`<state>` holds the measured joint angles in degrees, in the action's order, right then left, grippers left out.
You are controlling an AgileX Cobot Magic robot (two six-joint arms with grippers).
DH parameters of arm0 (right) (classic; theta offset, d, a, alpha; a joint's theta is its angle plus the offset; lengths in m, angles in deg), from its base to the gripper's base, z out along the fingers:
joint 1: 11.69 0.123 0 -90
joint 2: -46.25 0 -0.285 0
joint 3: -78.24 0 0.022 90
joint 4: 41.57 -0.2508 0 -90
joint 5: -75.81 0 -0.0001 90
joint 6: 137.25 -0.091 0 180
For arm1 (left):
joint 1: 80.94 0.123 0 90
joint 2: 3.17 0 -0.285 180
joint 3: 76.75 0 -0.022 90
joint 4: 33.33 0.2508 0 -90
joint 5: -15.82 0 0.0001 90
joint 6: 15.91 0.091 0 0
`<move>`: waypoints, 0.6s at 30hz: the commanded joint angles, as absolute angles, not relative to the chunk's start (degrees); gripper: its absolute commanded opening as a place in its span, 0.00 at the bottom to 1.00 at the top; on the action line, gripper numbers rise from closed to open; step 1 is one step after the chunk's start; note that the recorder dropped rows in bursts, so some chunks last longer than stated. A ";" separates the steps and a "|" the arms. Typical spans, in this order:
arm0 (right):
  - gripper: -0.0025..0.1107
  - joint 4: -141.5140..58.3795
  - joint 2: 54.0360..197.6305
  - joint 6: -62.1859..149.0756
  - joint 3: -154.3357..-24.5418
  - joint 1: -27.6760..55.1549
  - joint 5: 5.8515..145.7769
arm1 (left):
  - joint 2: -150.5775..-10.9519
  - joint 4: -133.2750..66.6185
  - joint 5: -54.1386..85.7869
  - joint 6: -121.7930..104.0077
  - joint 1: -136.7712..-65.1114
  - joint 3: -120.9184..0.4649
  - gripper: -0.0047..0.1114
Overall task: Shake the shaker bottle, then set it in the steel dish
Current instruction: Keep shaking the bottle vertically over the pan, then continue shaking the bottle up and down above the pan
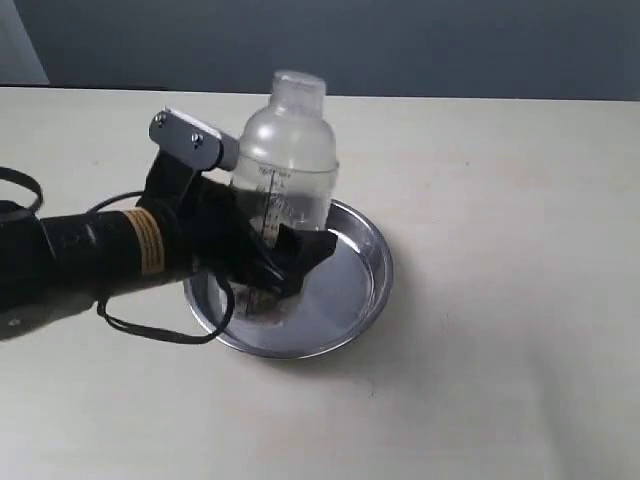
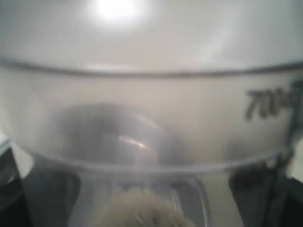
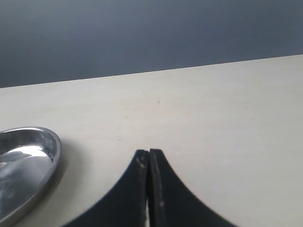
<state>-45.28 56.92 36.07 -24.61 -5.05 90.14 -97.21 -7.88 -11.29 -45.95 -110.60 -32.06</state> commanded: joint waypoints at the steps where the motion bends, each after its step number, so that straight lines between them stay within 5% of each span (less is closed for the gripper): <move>1: 0.01 -45.05 57.14 36.07 -24.54 -4.92 89.39 | -91.81 -29.28 -10.35 -25.33 -106.92 -37.23 0.04; 3: 0.01 -45.05 57.14 36.07 -24.54 -4.92 89.25 | -92.55 -40.90 -10.18 -21.87 -104.91 -37.23 0.04; 6: 0.01 -45.05 57.14 36.07 -24.54 -4.92 89.25 | -91.61 -14.14 -5.20 -33.24 -112.12 -37.23 0.04; 9: 0.01 -45.05 57.14 36.07 -24.54 -4.92 89.35 | -97.12 -50.52 -8.73 -22.31 -106.45 -37.33 0.04; 11: 0.01 -45.05 57.14 36.07 -24.54 -4.92 89.35 | -94.99 -17.43 -0.57 -29.80 -113.45 -37.20 0.04; 15: 0.01 -44.95 57.14 36.07 -24.54 -4.92 89.35 | -97.58 -46.88 -5.67 -26.47 -106.87 -36.86 0.04; 18: 0.01 -44.95 57.14 36.07 -24.54 -4.92 89.35 | -94.08 -20.85 1.63 -30.92 -113.91 -37.17 0.04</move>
<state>-45.28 56.92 36.07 -24.61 -5.05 90.04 -96.43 -31.57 1.28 -29.10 -109.73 -36.73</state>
